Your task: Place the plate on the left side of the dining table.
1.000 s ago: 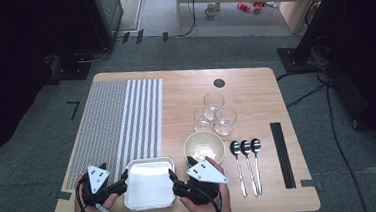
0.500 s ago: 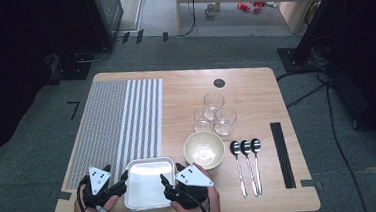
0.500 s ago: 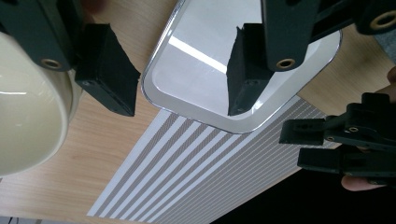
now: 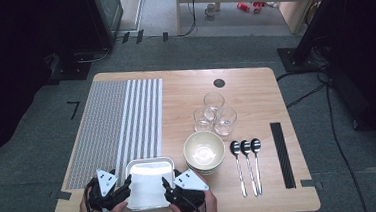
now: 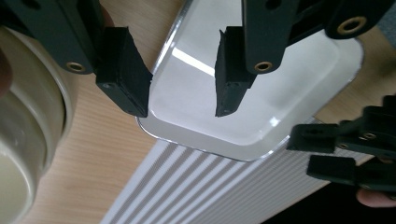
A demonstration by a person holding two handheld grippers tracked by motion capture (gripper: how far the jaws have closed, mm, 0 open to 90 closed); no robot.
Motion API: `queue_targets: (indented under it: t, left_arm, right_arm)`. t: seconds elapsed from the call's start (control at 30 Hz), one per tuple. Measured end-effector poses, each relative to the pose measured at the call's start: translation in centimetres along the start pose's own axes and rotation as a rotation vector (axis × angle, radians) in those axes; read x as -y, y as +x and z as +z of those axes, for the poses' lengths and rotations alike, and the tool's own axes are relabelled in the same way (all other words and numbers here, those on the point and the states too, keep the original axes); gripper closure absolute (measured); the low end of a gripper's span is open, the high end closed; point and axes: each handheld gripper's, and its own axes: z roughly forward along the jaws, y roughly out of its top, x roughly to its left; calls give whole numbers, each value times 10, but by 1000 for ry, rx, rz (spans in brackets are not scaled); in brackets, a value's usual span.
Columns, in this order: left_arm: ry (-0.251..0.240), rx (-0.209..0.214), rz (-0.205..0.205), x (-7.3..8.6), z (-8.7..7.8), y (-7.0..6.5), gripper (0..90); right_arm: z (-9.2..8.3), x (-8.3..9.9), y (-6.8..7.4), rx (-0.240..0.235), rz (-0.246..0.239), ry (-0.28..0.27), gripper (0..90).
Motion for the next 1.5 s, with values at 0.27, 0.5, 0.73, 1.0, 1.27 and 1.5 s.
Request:
queue_targets:
  t: [0.27,0.5,0.73,1.0,1.27,1.5]
  left_arm:
    - [32,-18,-16,2,3,1,492]
    - [45,8,-29,0,3,-1,621]
    - [66,-8,-32,1,4,-5,686]
    - [57,33,-56,10,-3,-4,695]
    - [57,53,-56,16,0,-4,708]
    - [53,54,-57,19,1,-7,744]
  right_arm:
    - [8,13,-3,49,11,7,671]
    - [14,16,-2,74,-2,14,739]
    - [17,17,-7,73,39,23,773]
    - [19,19,-8,43,52,41,775]
    - [19,18,-10,50,94,44,798]
    - [23,20,-11,44,137,55,843]
